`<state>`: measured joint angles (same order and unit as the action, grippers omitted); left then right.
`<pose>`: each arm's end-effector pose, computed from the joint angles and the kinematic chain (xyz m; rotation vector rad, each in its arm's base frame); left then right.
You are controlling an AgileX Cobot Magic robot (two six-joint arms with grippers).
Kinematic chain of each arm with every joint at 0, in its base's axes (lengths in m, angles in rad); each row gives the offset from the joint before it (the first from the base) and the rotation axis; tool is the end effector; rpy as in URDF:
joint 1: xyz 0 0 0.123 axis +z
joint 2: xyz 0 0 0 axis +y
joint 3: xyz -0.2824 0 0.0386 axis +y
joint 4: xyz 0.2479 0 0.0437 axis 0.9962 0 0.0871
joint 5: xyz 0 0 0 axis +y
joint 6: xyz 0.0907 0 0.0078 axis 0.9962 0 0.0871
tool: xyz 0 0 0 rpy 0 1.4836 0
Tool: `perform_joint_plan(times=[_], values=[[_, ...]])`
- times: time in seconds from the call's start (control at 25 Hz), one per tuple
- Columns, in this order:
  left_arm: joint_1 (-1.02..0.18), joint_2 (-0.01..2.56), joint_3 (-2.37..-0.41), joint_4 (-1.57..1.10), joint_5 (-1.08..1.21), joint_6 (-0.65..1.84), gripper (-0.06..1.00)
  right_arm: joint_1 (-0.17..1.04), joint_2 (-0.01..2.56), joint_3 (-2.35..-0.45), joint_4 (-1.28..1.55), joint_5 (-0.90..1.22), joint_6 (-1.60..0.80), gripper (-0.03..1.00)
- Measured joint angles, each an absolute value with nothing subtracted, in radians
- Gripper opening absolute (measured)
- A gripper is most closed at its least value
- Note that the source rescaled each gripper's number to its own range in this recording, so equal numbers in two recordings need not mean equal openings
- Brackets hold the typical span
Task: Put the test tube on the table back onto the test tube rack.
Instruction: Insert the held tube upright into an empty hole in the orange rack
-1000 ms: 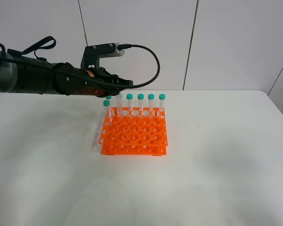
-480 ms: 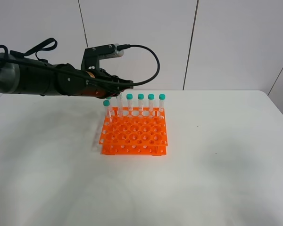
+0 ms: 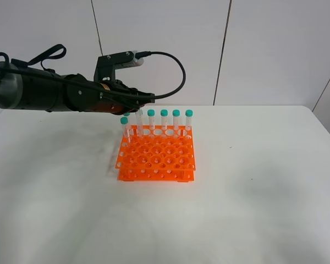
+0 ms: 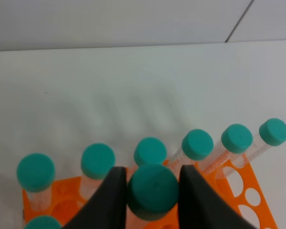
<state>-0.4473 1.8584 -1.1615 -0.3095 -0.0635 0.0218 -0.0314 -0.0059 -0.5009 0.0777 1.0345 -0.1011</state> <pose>0.3730 -0.1770 0.2096 0.1603 2.1419 -0.4128 -0.0047 0.0062 0.2797 -0.0727 2.0076 0.0079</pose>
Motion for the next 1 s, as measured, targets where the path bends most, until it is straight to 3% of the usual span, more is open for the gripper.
perform_joint_plan(times=[1.0], values=[[-0.432, 1.858, -1.161, -0.355, -0.056, 0.011, 0.01, -0.031, -0.006, -0.501, 0.078, 1.035, -0.101, 1.0]])
